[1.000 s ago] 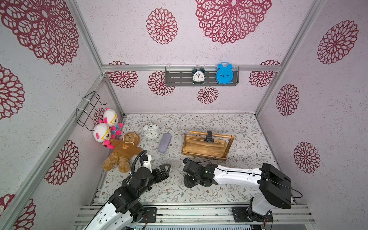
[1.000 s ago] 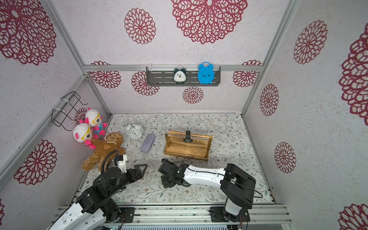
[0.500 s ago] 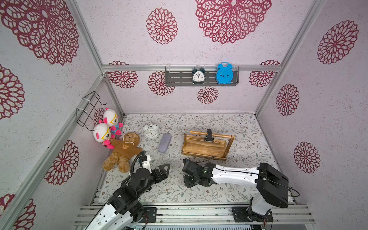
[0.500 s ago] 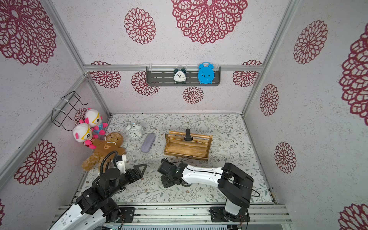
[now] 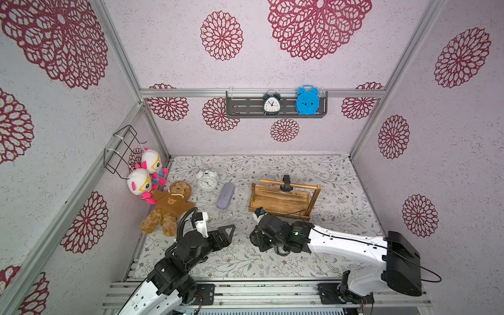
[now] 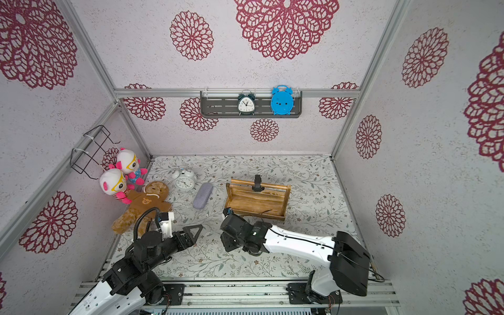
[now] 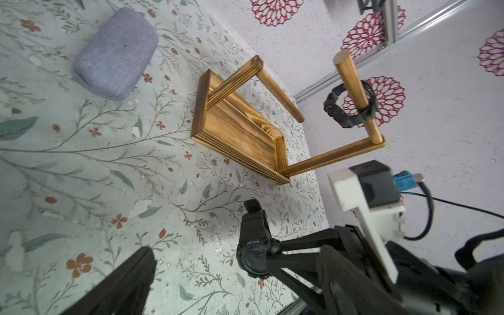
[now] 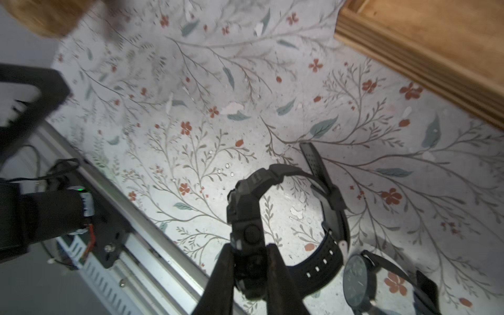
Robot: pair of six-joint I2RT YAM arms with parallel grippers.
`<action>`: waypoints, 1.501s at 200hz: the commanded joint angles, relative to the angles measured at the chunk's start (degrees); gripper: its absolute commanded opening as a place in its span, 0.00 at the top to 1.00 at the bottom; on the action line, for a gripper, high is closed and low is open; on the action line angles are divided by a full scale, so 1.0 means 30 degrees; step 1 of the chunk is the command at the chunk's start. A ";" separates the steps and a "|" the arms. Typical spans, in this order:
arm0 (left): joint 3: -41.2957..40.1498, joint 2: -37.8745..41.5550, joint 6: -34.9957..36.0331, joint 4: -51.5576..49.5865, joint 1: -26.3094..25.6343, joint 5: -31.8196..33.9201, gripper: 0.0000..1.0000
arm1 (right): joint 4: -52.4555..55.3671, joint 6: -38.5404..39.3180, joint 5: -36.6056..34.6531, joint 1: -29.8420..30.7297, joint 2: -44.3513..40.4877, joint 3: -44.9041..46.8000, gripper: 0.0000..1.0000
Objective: Place watch on stand
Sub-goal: Pick up the watch at the center of the board.
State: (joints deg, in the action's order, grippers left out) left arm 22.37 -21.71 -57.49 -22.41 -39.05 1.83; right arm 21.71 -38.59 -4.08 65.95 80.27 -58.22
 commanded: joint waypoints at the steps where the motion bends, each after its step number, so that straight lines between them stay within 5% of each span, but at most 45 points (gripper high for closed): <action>1: -0.0486 0.0092 0.0881 0.4671 0.0208 -0.2519 0.03 | -0.0038 0.0214 -0.0072 -0.0967 -0.2650 0.0140 0.82; 38: -0.1059 -0.1080 0.0802 1.1072 0.0245 -0.5769 0.00 | -0.0305 0.0177 0.1079 -0.3004 -0.6061 0.0156 0.84; 63: -0.1041 -0.2521 0.0245 1.4170 0.0242 -0.7097 0.11 | -0.0898 0.0394 0.2247 -0.3618 -0.7317 -0.0148 0.84; 110: -0.0417 -0.6149 -0.0725 1.9490 0.0242 -0.8877 0.14 | -0.3139 -0.0083 0.4418 -0.3665 -0.8065 -0.0238 0.85; 160: 0.0948 -0.9039 -0.0980 2.0621 0.0242 -0.9987 0.22 | -0.4494 -0.0415 0.5616 -0.3649 -0.7941 -0.0391 0.87; 300: 0.0951 -0.9776 -0.2869 2.3662 0.0242 -1.0393 0.55 | -0.4763 -0.0211 0.5752 -0.3730 -0.7394 -0.0948 0.88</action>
State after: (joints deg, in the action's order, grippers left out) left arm 24.27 -51.03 -64.45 44.58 -38.57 -27.83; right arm 9.96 -39.22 13.50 55.16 57.67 -58.39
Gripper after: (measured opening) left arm 0.485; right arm 0.192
